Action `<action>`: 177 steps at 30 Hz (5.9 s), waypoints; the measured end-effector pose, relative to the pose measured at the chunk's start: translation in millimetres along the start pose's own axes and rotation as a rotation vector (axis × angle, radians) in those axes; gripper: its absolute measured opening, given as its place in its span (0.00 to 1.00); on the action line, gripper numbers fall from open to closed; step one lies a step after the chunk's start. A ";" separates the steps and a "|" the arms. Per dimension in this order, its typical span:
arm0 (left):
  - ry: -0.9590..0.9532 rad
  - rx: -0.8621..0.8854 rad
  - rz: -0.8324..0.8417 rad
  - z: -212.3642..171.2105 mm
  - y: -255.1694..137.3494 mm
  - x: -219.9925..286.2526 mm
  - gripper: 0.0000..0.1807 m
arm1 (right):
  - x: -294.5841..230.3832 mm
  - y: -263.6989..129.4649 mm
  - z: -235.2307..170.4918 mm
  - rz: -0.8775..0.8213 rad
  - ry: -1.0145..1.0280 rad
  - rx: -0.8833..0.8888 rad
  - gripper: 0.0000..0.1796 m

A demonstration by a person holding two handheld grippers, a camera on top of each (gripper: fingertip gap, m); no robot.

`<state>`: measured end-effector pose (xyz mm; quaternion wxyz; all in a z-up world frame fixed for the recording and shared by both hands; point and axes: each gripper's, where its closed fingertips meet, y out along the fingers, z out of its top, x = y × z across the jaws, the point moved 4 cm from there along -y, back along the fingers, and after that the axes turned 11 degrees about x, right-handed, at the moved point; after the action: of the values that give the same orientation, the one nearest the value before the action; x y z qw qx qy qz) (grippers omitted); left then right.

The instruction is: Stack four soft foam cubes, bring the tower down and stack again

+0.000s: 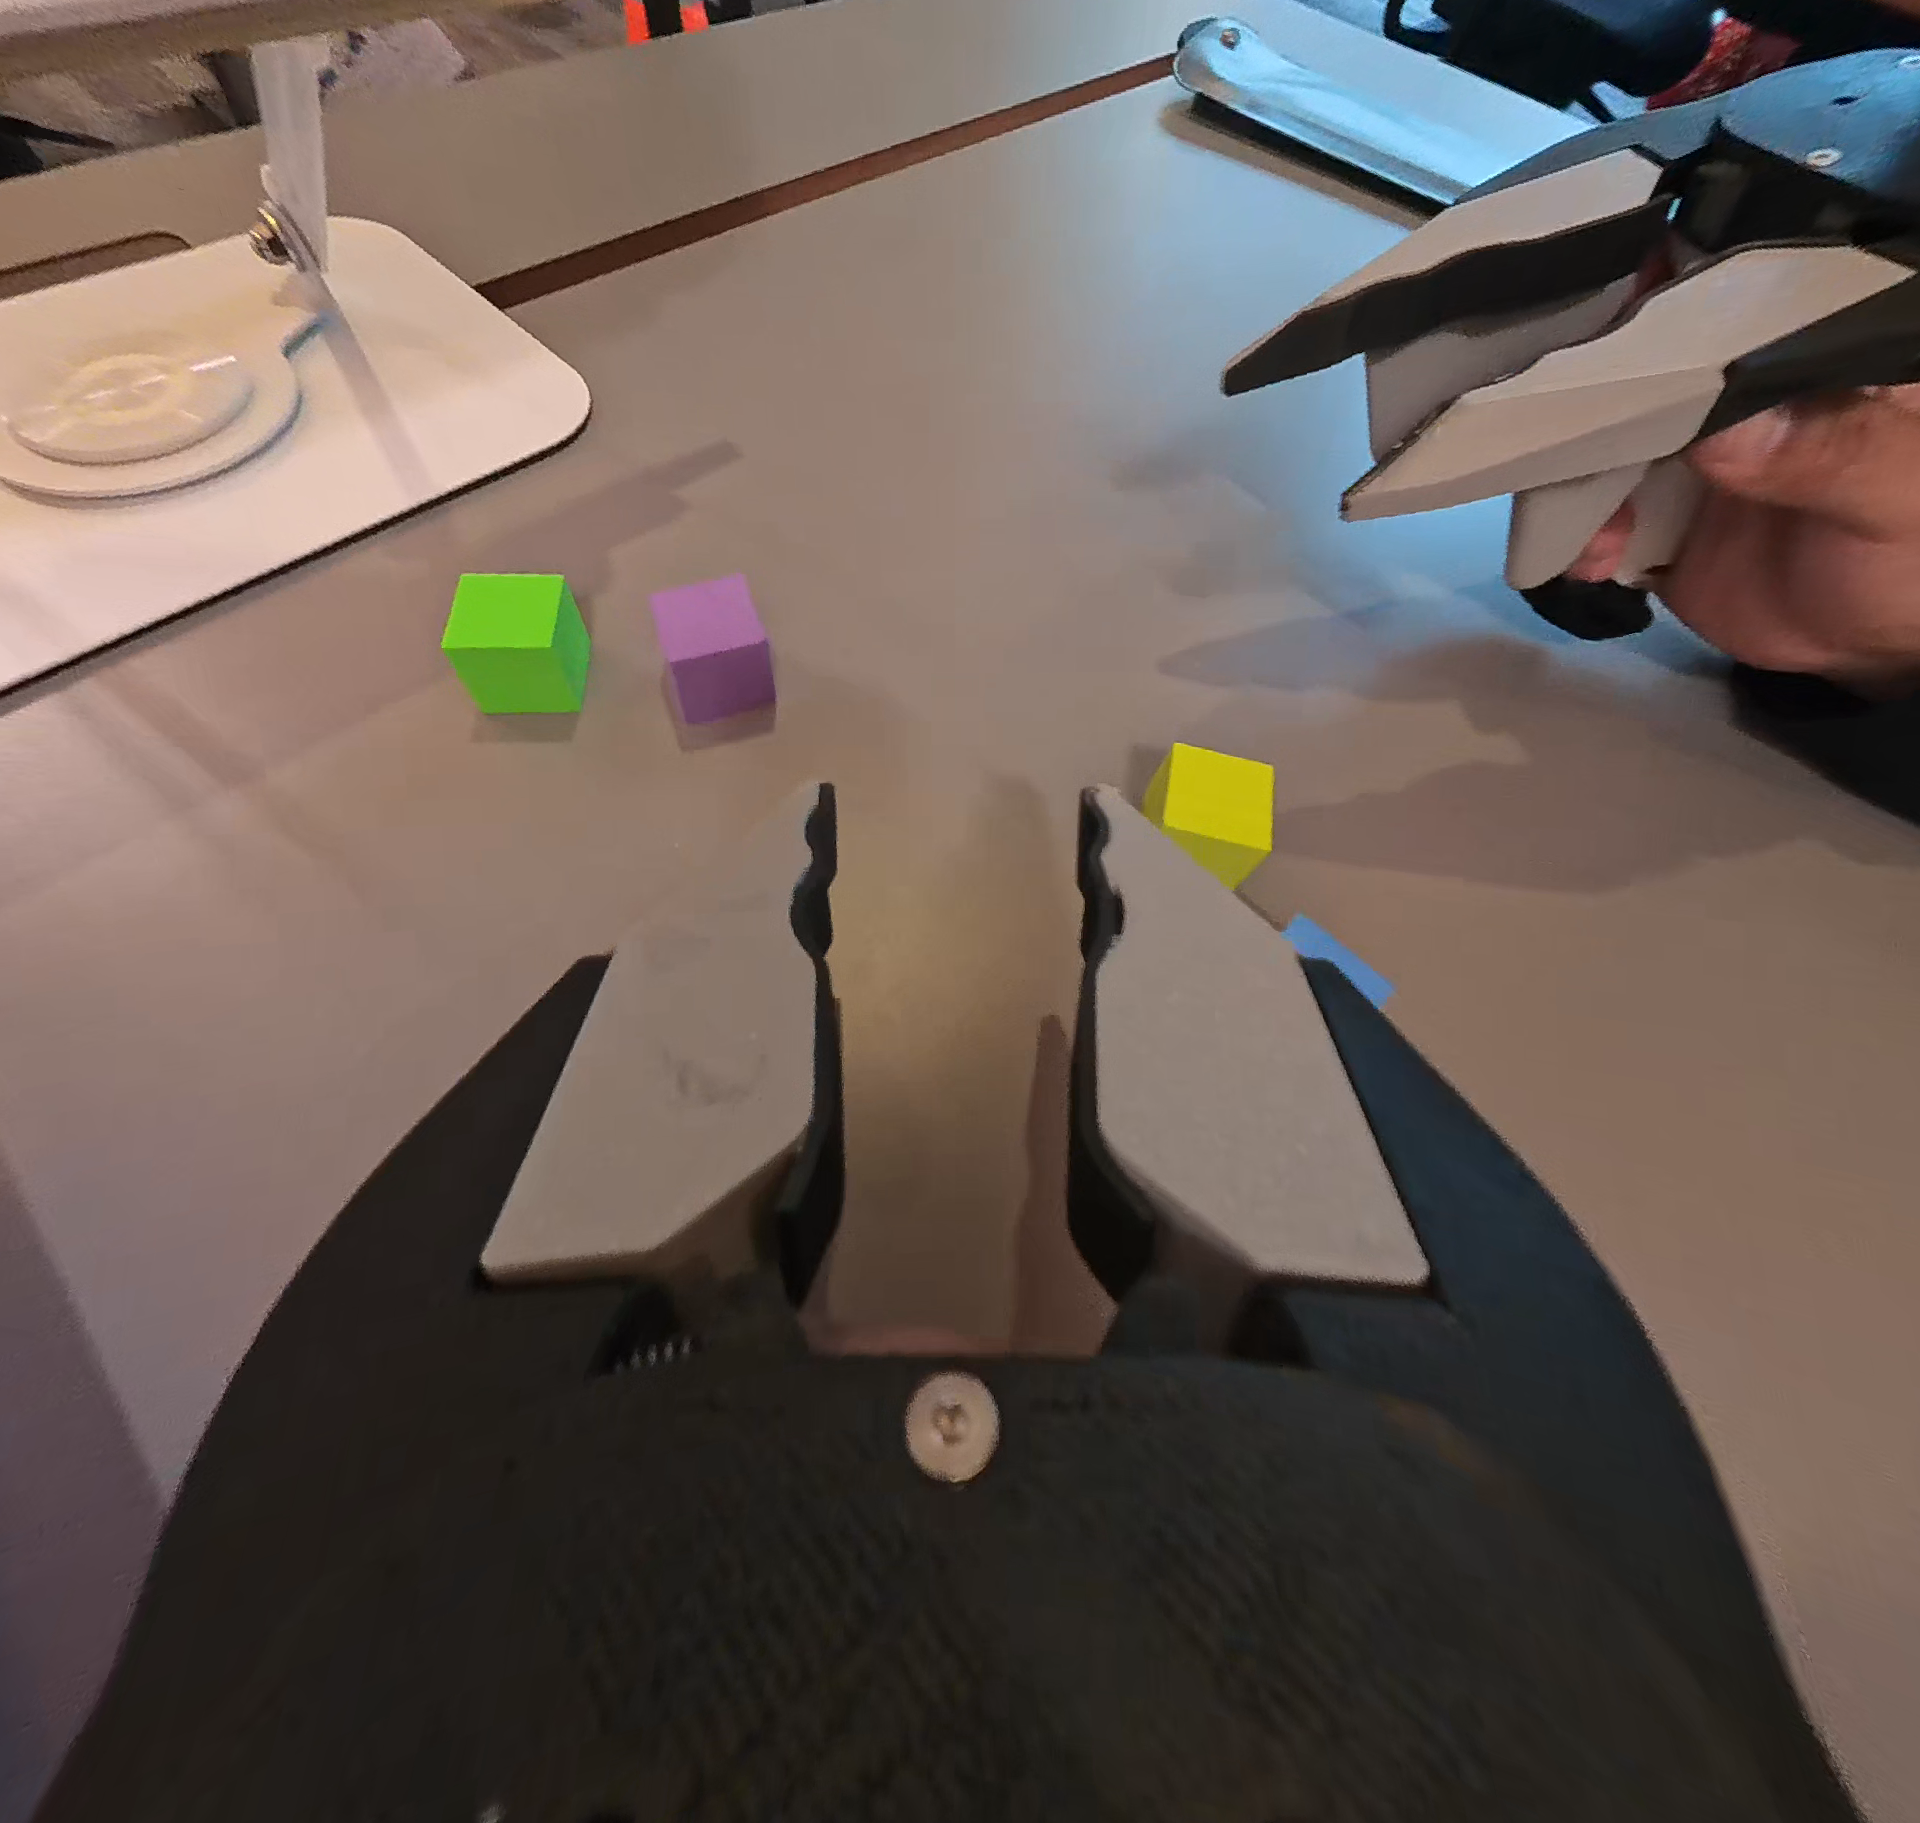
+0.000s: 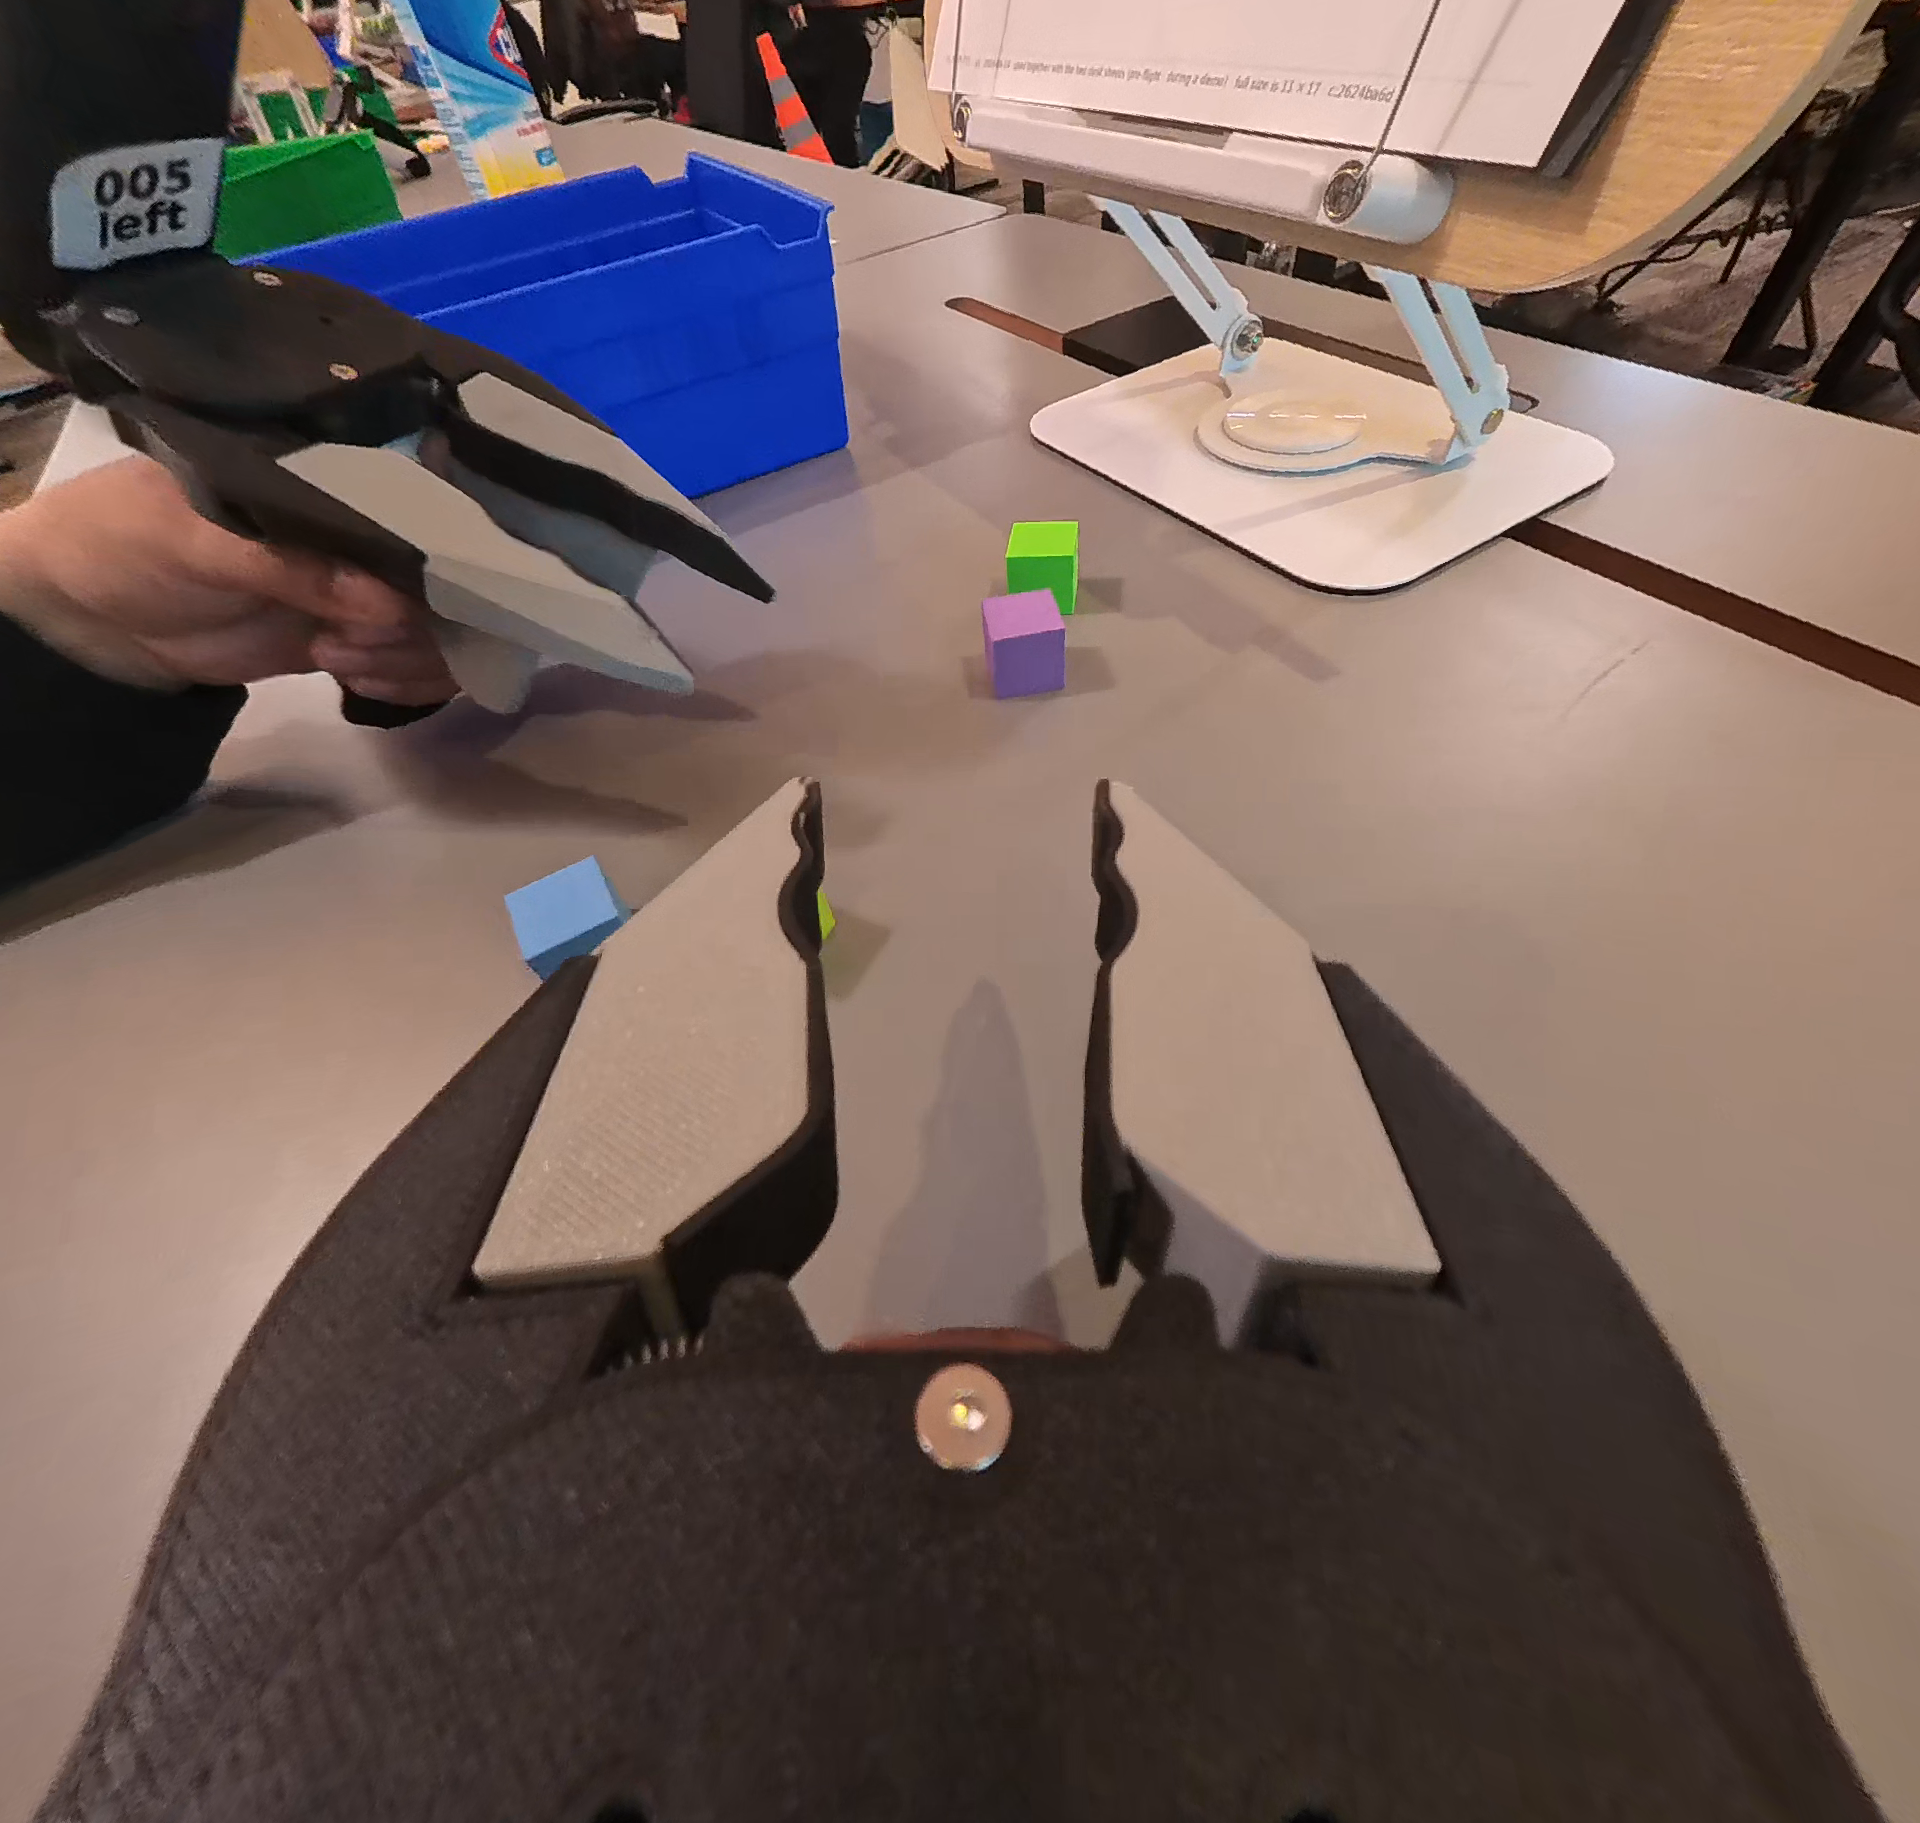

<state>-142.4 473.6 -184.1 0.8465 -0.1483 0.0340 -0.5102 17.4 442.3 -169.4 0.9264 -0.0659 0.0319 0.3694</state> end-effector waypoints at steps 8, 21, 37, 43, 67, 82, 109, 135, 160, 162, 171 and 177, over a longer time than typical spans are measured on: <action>0.040 -0.111 0.175 -21.0 0.1 -30.9 0.23 | -3.9 -3.1 2.9 0.006 0.005 0.021 0.28; 0.022 -0.246 0.293 -42.1 -7.9 -60.7 0.26 | -52.3 -4.4 13.2 0.139 -0.321 0.063 0.30; 0.001 -0.245 0.249 -42.6 -5.3 -53.9 0.19 | -50.8 0.4 4.6 0.113 -0.341 0.026 0.29; 0.001 -0.245 0.245 -42.6 -5.0 -53.5 0.19 | -52.0 2.2 2.2 0.114 -0.350 0.012 0.28; 0.010 -0.246 0.233 -42.2 -3.1 -50.2 0.16 | -47.9 2.0 2.5 0.098 -0.320 0.012 0.24; 0.011 -0.246 0.230 -42.3 -2.8 -50.2 0.16 | -54.7 21.2 -29.5 0.150 -0.227 -0.186 0.26; 0.013 -0.246 0.229 -42.3 -2.7 -50.0 0.16 | -56.5 33.0 -48.9 0.074 -0.196 -0.337 0.18; 0.029 -0.247 0.227 -42.1 -2.4 -48.5 0.15 | -63.0 21.2 -20.1 0.246 -0.172 -0.124 0.18; 0.036 -0.247 0.224 -42.0 -2.2 -47.2 0.14 | -88.3 22.3 -18.9 0.689 -0.360 -0.249 0.18; 0.032 -0.247 0.222 -42.1 -2.1 -47.4 0.14 | -87.2 25.6 -18.6 0.717 -0.382 -0.288 0.18; 0.029 -0.247 0.220 -42.0 -2.0 -47.4 0.14 | -85.4 35.4 -13.0 0.832 -0.404 -0.331 0.17; 0.046 -0.248 0.222 -41.8 -1.6 -46.4 0.13 | -89.3 36.2 -12.1 0.885 -0.429 -0.354 0.17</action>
<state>-174.6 504.4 -227.9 0.8718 -0.2352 0.1321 -0.4090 -72.4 405.7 -175.4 0.6421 -0.1246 -0.1967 0.7304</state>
